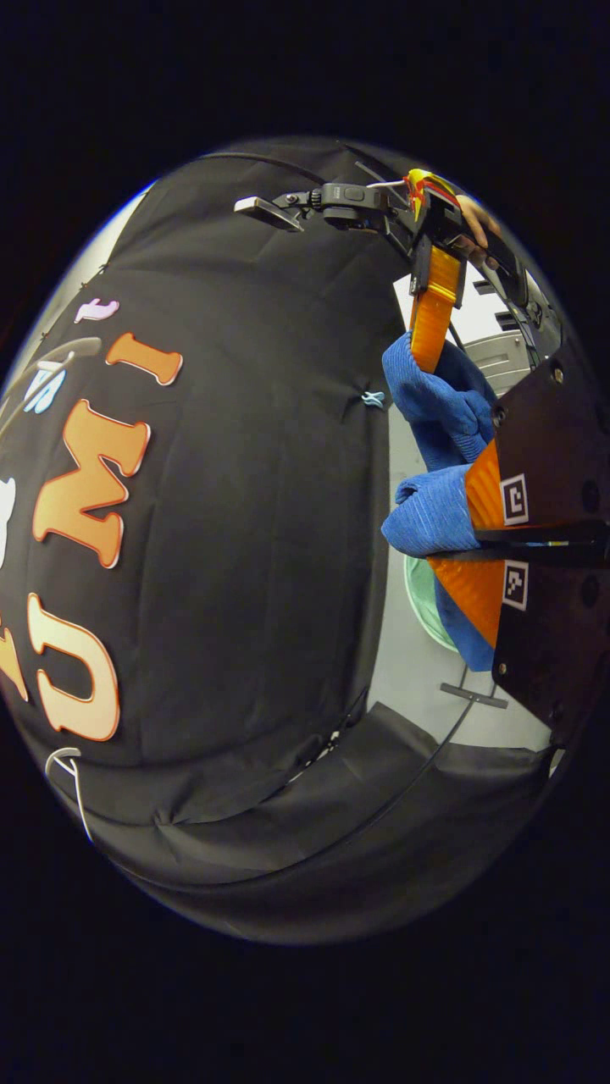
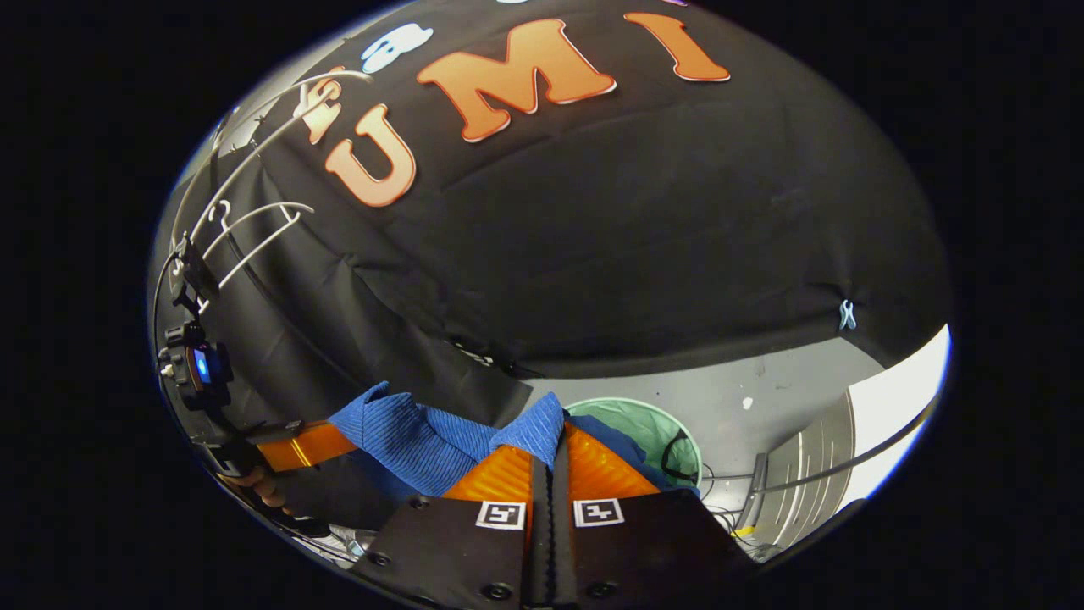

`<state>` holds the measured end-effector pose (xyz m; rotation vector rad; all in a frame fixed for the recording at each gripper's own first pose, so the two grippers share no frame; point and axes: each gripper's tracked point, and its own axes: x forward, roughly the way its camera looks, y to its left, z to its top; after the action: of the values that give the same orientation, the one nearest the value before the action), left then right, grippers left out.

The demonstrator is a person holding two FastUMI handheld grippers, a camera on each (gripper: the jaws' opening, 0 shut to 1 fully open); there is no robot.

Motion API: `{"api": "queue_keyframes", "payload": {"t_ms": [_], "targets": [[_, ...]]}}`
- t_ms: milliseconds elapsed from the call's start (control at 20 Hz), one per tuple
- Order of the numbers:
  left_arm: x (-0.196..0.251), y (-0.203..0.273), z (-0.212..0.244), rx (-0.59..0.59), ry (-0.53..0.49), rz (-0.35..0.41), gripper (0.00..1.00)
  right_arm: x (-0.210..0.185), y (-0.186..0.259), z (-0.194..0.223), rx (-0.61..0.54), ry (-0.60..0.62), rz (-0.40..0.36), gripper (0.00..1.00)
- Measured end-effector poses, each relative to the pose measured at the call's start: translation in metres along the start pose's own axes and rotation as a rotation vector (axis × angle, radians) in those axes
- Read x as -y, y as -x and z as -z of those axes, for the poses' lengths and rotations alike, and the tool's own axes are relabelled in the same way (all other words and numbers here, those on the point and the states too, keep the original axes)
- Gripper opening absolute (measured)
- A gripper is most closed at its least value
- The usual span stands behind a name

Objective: Grasp the clothes on the hanger with both hands and then place them into the laundry hamper below.

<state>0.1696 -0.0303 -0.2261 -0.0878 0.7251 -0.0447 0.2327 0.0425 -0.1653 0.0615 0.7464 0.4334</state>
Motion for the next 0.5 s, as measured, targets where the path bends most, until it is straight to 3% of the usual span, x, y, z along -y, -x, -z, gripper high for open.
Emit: {"api": "queue_keyframes", "payload": {"t_ms": [500], "targets": [[-0.013, -0.042, 0.056, -0.186, -0.023, -0.041, 0.02, 0.02, -0.049, 0.072, -0.211, 0.019, 0.095, 0.08]]}}
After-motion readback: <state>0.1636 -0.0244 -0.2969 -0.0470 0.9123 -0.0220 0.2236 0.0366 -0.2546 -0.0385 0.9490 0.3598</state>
